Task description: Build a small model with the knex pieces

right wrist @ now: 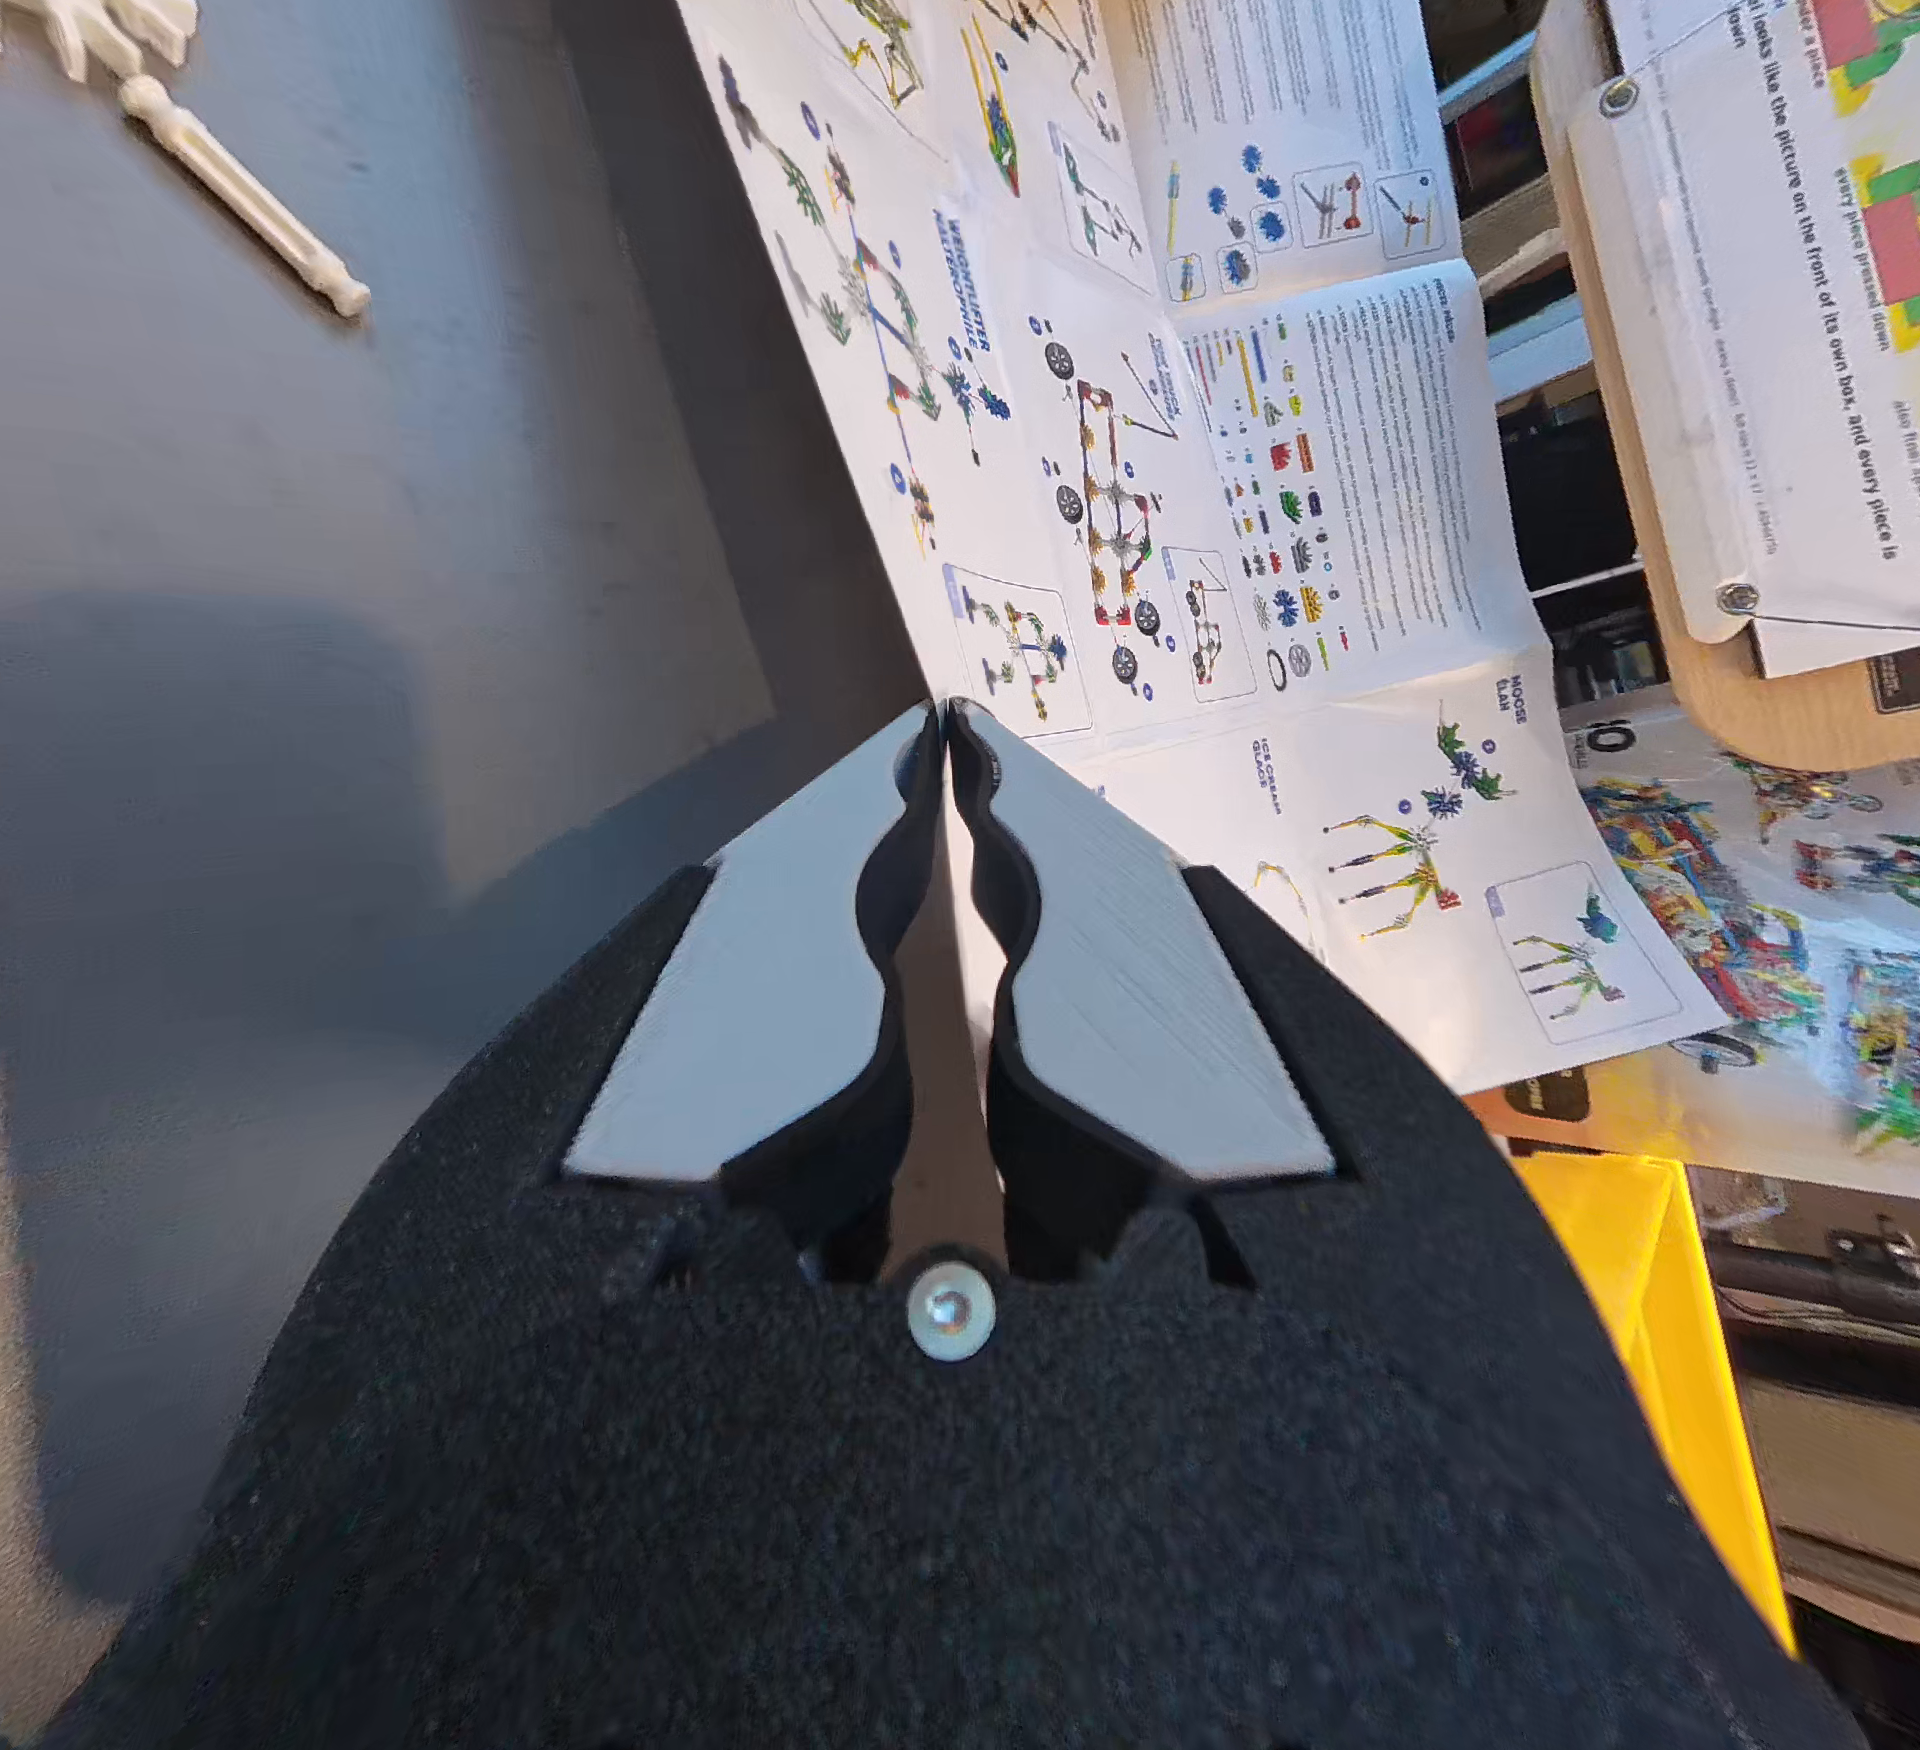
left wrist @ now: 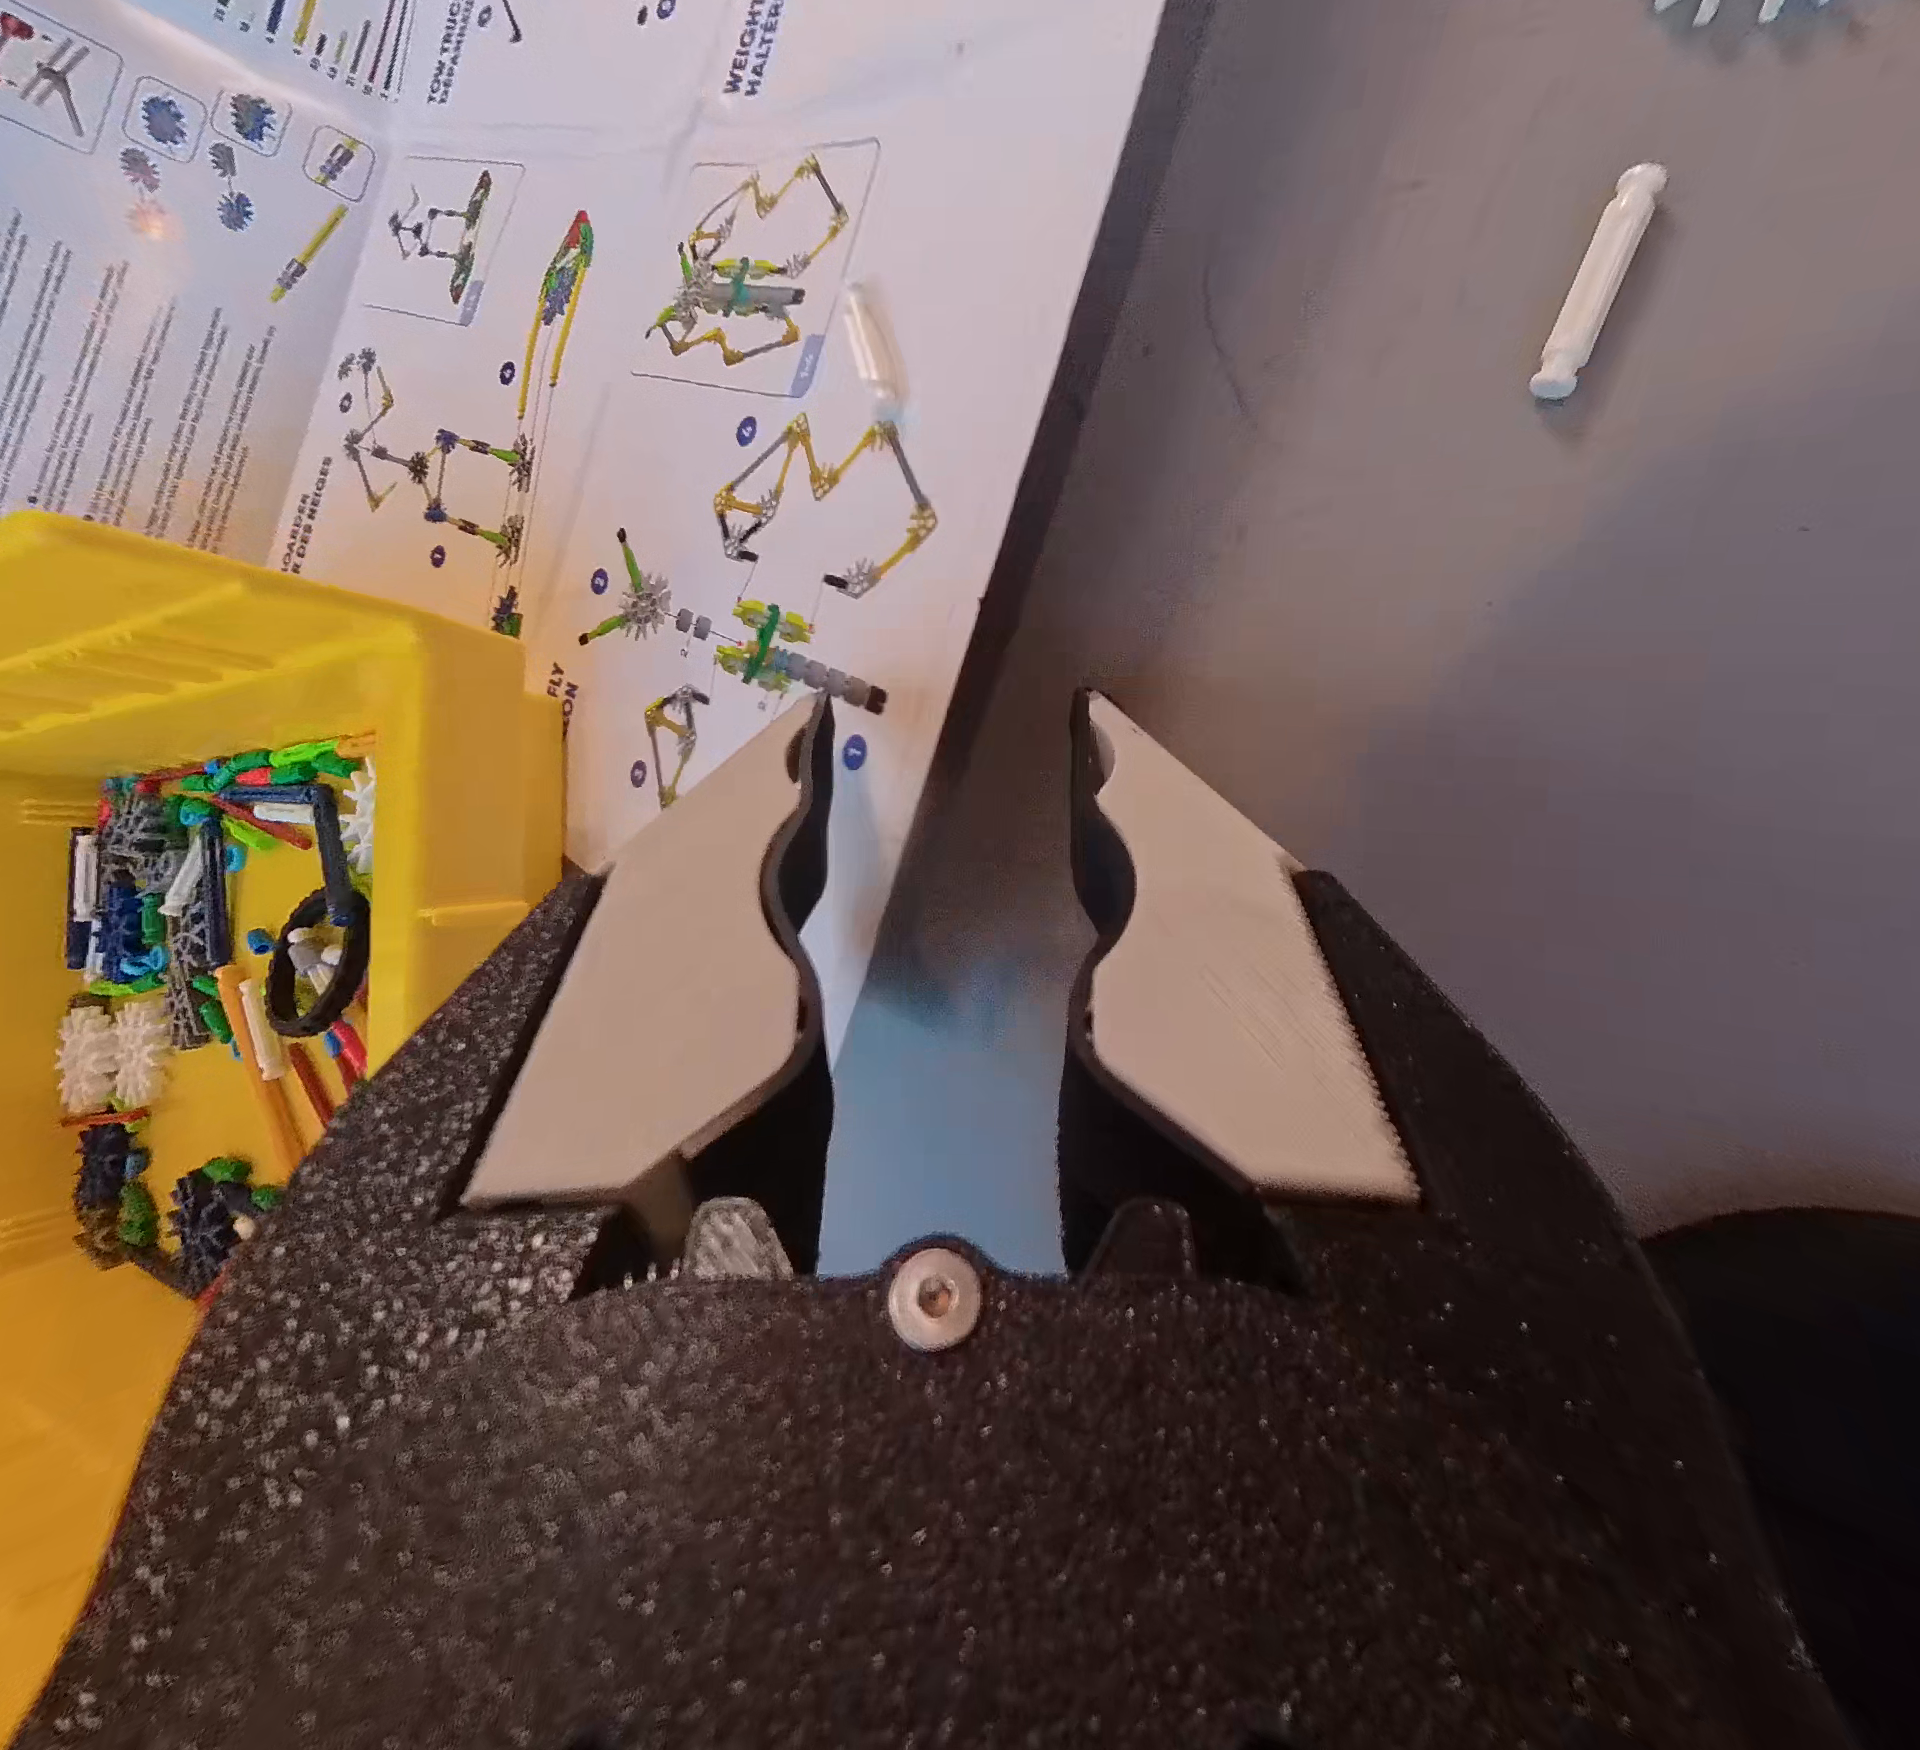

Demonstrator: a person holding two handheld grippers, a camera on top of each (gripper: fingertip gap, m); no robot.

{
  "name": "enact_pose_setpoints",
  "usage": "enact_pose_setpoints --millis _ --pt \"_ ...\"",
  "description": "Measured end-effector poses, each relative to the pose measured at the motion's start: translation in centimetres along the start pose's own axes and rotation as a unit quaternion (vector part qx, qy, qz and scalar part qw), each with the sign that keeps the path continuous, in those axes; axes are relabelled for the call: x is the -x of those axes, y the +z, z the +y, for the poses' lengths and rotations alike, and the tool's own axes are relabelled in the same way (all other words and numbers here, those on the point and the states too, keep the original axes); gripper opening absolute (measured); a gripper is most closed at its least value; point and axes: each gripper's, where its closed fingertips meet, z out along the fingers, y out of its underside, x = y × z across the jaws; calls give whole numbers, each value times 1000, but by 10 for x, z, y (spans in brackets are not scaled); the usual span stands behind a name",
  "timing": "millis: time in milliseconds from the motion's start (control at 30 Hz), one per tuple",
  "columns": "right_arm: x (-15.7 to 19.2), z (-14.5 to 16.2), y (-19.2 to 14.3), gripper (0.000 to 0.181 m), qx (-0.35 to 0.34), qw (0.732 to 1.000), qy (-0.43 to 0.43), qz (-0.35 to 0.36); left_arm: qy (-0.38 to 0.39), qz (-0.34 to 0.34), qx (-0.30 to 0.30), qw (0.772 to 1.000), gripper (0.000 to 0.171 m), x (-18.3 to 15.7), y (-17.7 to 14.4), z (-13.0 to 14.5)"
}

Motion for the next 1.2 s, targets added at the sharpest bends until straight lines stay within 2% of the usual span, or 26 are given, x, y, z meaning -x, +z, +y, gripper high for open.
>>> enact_pose_setpoints --millis 133,233,467,733,1033,1133,1200 --pt "-4 -5 -5 0 -13 1000 22 -14 28 -54 -2 998 30 15 5 -6" --pt "-3 -5 -4 0 -11 1000 14 -13 61 -86 5 994 0 21 5 -7" --pt "22 8 -13 0 5 999 8 -40 94 -45 25 994 0 -10 0 -6" --pt "46 16 -19 0 23 998 6 -59 93 -21 28 995 0 -35 -6 -3" --pt "50 23 -13 0 59 996 -43 -57 143 -31 42 988 3 -36 -3 -3" --pt "44 21 -13 12 63 995 -62 -37 164 -38 39 985 1 -37 -2 -4" --pt "45 21 -13 13 65 994 -72 -42 202 -47 43 977 0 -37 -1 -4"
